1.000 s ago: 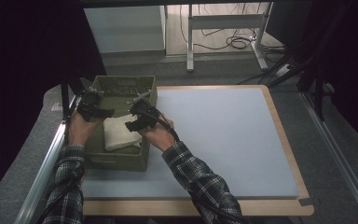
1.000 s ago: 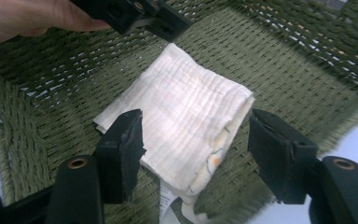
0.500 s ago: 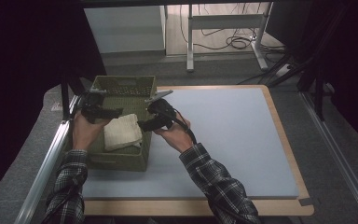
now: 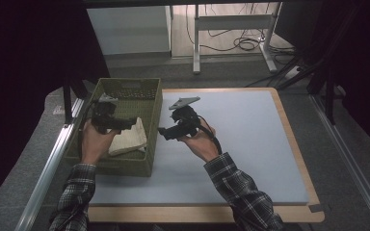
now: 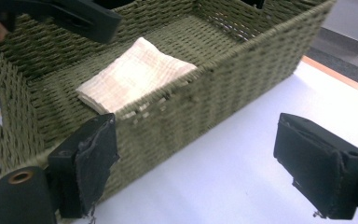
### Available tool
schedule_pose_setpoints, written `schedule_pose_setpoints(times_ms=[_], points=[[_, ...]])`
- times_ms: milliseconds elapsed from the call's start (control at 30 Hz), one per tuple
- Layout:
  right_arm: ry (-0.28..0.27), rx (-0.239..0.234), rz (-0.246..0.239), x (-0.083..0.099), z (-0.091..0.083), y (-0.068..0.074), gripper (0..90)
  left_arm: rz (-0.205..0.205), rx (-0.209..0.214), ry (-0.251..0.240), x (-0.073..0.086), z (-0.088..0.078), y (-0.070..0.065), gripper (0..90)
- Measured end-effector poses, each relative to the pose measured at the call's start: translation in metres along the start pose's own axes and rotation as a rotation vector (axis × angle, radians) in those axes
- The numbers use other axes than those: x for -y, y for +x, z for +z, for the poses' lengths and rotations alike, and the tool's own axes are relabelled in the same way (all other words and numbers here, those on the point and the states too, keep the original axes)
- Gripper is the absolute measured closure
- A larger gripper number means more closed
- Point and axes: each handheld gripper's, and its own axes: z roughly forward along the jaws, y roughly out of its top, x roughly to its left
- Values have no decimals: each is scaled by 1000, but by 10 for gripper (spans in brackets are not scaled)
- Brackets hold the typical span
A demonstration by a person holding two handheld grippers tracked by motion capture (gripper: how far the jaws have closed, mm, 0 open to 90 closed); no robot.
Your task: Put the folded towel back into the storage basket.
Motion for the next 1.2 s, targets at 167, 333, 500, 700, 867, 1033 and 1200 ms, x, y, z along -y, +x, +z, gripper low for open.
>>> schedule_pose_setpoints(times_ms=[167, 333, 500, 700, 867, 1033, 1200], points=[[-6, 15, -1, 12, -14, -7, 118, 11, 18, -25, 3, -5, -18, 26], [-9, 34, -2, 25, -29, -16, 111, 27, 27, -35, 9, -8, -35, 28], [-10, 51, 8, 38, -44, -23, 107, 45, 40, -46, 14, -9, -50, 24], [-3, 74, 14, 57, -61, -30, 98, 59, 71, -68, 18, -11, -71, 18], [9, 93, 14, 71, -73, -32, 98, 77, 96, -83, 22, -10, -89, 17], [10, 103, 18, 84, -84, -34, 96, 101, 130, -101, 28, -8, -108, 12], [23, 118, 28, 98, -95, -37, 95, 124, 169, -116, 34, -2, -130, 11]])
